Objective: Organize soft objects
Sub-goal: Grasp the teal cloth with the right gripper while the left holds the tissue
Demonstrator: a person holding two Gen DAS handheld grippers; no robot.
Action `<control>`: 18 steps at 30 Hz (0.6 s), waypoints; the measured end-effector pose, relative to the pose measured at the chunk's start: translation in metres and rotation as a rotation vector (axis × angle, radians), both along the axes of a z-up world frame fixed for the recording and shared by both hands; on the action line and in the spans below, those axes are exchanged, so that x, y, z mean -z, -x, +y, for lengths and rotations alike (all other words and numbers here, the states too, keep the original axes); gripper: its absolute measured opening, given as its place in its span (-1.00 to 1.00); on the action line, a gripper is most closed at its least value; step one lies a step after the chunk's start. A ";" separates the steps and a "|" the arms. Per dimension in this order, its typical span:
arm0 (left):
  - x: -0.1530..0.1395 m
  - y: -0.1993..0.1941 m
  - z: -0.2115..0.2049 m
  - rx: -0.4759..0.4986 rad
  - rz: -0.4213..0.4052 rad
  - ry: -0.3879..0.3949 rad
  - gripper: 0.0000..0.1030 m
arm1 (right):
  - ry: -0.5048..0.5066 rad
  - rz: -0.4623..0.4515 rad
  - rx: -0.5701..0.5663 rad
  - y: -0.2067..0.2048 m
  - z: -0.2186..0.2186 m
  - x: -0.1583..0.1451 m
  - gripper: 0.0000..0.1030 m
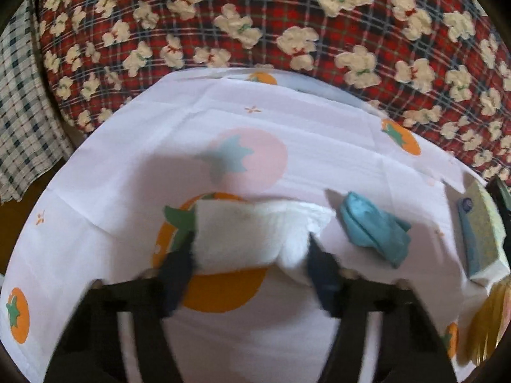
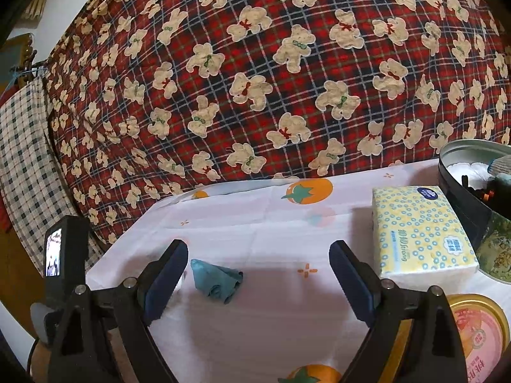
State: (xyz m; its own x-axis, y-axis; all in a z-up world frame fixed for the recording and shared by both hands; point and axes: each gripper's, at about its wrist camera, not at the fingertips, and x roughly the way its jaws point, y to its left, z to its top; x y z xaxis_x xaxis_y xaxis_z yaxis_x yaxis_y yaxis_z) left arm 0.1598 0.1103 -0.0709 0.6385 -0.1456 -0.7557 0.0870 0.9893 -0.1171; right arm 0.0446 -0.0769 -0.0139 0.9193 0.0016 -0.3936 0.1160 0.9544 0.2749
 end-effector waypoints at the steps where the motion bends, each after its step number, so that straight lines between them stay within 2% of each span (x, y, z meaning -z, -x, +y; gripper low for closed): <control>1: 0.001 -0.001 0.000 0.011 -0.002 0.011 -0.11 | -0.002 0.004 0.003 -0.001 -0.001 0.000 0.78; 3: 0.000 -0.001 0.003 0.014 -0.004 0.032 -0.25 | -0.006 0.012 0.004 -0.002 -0.002 0.001 0.78; 6: -0.003 0.000 0.010 0.008 -0.021 0.073 -0.30 | -0.002 0.032 0.003 -0.006 -0.001 0.002 0.78; 12: -0.019 0.020 0.030 -0.069 -0.163 0.162 -0.29 | 0.026 0.088 -0.071 -0.030 0.014 0.006 0.78; 13: -0.020 0.022 0.034 -0.091 -0.179 0.178 -0.29 | 0.045 0.108 -0.082 -0.038 0.019 0.007 0.77; 15: -0.021 0.024 0.041 -0.123 -0.197 0.197 -0.29 | 0.079 0.163 -0.122 -0.055 0.031 0.011 0.52; 18: -0.024 0.026 0.045 -0.160 -0.228 0.201 -0.30 | 0.115 0.276 -0.183 -0.082 0.046 0.023 0.50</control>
State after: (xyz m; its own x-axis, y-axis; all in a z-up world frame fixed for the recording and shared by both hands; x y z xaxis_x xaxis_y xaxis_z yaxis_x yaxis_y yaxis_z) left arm 0.1333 0.1557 -0.0466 0.8147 -0.1617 -0.5569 -0.0208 0.9516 -0.3067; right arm 0.1270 -0.0309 -0.0366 0.7669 0.0978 -0.6343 -0.0047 0.9891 0.1469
